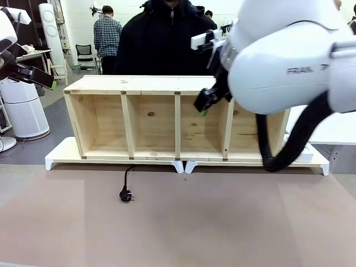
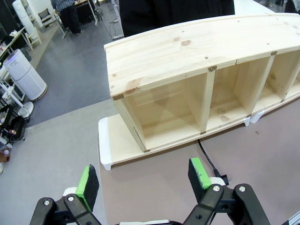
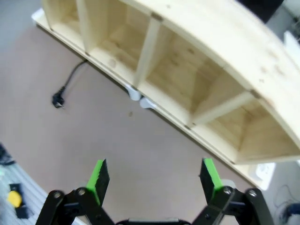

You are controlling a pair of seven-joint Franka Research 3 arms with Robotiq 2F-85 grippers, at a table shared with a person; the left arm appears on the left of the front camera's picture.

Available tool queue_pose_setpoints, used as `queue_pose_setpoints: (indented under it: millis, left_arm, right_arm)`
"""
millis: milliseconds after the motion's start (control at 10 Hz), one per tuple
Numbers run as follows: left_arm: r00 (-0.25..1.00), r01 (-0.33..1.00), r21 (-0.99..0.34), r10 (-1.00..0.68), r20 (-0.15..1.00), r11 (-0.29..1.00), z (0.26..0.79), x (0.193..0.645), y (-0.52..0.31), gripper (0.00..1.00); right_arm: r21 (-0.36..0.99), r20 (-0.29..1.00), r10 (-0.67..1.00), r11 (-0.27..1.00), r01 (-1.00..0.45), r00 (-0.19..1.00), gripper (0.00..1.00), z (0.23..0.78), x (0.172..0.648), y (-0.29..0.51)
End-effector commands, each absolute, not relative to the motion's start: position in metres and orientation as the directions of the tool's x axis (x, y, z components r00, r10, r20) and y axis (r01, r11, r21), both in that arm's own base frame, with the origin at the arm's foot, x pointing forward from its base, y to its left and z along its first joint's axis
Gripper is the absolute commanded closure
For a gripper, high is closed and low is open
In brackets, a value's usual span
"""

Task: Perform cable management.
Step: When the cord part of the Power Cable appears at the lower middle area of the table and stops, grasp the cord part of the Power Cable.

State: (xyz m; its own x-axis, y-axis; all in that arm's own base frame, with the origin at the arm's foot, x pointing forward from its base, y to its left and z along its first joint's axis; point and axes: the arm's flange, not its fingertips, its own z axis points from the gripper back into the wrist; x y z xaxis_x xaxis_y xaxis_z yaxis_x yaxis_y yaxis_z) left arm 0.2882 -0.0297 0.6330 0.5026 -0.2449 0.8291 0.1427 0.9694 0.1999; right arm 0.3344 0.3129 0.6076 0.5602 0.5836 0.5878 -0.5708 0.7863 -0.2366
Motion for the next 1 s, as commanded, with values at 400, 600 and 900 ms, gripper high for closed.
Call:
queue_pose_setpoints:
  millis: [400, 600, 900]
  left_arm:
    - [0.494, 0.139, 0.201, -0.244, 0.834, 0.970, 0.633, 0.290, -0.029, 0.00]
    - [0.494, 0.139, 0.201, -0.244, 0.834, 0.970, 0.633, 0.290, -0.029, 0.00]
    - [0.494, 0.139, 0.201, -0.244, 0.834, 0.970, 0.633, 0.290, -0.029, 0.00]
  right_arm:
    - [-0.098, 0.580, 0.420, 0.886, -0.453, 0.698, 0.00, 0.568, 0.380, 0.434]
    - [-0.068, 0.569, 0.402, 0.893, -0.445, 0.718, 0.00, 0.551, 0.397, 0.459]
    - [-0.018, 0.480, 0.451, 0.862, -0.506, 0.752, 0.00, 0.517, 0.425, 0.499]
